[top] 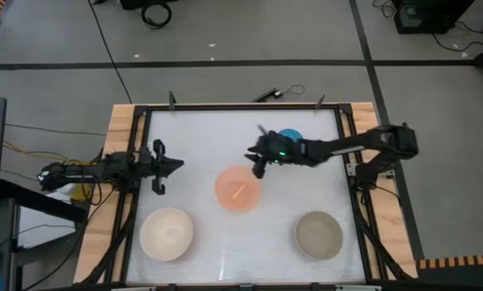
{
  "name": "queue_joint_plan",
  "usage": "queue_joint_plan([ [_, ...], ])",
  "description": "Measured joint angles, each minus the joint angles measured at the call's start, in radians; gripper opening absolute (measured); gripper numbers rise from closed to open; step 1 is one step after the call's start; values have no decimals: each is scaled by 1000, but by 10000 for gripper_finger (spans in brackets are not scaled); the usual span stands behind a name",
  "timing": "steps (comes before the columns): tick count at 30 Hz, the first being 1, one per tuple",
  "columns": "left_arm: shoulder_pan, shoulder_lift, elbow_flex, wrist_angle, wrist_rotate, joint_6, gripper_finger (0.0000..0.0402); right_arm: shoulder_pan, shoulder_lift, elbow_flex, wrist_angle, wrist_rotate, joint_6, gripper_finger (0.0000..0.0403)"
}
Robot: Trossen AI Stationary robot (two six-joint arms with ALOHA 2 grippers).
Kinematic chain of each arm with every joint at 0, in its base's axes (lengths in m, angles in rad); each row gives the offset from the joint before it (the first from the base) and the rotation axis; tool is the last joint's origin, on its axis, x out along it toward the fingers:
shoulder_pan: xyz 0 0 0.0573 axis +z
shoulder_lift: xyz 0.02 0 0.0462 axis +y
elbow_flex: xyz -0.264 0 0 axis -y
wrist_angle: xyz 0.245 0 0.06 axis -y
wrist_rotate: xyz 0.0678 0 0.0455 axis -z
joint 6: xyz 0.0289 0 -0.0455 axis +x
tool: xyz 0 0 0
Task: Nest bowls inside each other
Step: Stack the orange bowl into the white bowl
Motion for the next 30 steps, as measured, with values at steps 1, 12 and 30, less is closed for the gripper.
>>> queue_joint_plan([
  [1, 0, 0, 0, -5, 0, 0, 25, -4, 33, 41, -62, 0, -1, 142],
  [12, 0, 0, 0, -41, -11, 16, 25, 43, 186, 242, -179, -40, -53, 144],
  [30, -22, 202, 2, -75, -144, -23, 33, 15, 186, 295, -395, -57, 0, 143],
])
